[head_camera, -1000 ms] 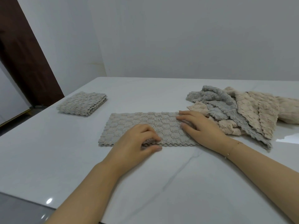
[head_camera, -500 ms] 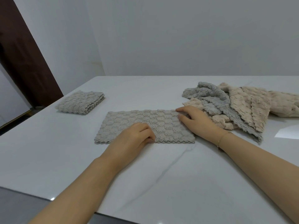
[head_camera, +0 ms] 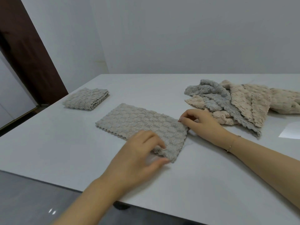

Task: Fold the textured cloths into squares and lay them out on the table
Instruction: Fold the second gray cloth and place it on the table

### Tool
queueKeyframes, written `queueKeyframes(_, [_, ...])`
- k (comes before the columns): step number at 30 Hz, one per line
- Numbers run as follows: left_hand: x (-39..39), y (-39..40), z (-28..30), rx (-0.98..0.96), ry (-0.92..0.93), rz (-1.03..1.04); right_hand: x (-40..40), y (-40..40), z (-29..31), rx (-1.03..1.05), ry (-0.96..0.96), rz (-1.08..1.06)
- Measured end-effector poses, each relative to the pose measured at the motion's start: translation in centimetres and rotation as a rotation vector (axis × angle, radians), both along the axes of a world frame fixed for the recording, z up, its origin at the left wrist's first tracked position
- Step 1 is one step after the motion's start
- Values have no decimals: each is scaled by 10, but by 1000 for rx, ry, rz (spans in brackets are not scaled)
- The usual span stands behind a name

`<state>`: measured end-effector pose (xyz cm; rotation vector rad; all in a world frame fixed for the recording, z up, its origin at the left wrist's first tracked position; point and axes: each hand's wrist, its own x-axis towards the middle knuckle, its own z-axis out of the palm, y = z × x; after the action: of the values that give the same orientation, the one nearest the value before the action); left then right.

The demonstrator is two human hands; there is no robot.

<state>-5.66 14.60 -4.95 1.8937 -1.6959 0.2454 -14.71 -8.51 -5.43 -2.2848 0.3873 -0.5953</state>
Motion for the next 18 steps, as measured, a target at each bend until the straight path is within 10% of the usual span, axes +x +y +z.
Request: queueKeyframes(18, [-32,-17,-11,-57,230,233,-26,-7,-4,-211,3,175])
